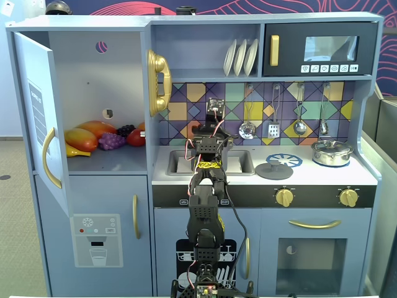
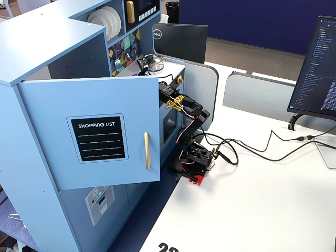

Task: Pick up the green pineapple from the left cabinet and place it in the gray recipient

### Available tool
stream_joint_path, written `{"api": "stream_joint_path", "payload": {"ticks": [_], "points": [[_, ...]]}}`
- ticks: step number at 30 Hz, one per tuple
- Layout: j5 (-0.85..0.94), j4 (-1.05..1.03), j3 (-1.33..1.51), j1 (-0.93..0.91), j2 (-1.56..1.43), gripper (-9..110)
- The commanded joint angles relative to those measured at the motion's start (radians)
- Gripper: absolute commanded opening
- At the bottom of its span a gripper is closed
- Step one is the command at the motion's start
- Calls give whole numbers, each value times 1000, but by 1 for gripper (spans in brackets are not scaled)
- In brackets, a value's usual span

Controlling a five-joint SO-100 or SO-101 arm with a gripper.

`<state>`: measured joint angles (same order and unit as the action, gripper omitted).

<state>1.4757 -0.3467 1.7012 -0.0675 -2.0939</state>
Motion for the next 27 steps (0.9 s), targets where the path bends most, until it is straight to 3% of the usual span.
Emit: {"api": "stream_joint_path", "payload": {"ticks": [1, 6, 12, 22, 27], "points": [[5, -89, -71, -3, -164, 27], [104, -434, 52, 14, -454, 0], [38, -729, 413, 35, -762, 0], [51, -445, 1152, -6, -769, 0], [46, -506, 1290, 43, -833, 0]]}}
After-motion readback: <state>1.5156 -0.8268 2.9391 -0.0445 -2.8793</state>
